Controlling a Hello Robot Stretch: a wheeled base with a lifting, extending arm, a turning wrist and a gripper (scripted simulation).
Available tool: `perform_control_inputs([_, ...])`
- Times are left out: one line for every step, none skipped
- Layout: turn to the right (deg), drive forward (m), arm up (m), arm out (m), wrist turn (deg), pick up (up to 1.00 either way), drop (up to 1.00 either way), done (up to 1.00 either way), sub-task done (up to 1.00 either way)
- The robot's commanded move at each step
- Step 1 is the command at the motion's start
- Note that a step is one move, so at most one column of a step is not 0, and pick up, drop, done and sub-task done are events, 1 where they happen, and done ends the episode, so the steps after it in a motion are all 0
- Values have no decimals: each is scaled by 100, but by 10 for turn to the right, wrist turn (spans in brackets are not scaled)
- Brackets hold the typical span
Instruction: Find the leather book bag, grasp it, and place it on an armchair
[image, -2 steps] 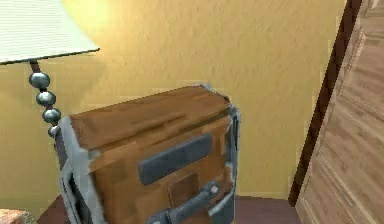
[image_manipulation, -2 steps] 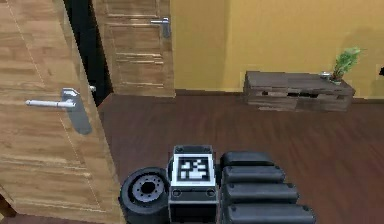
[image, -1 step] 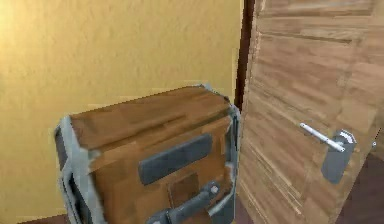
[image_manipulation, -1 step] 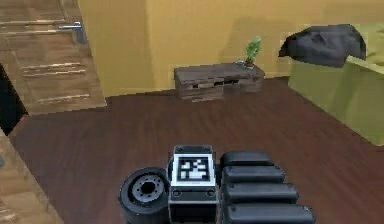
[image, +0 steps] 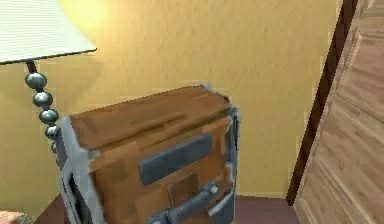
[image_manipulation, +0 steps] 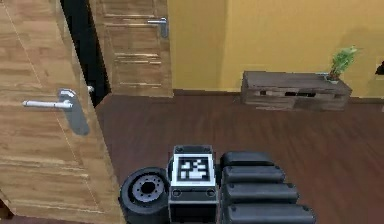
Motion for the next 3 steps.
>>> perform_control_inputs([210,0,0,0,0,0,0,0,0])
perform_control_inputs([-450,0,0,0,0,0,0,0,0])
perform_control_inputs([-450,0,0,0,0,0,0,0,0])
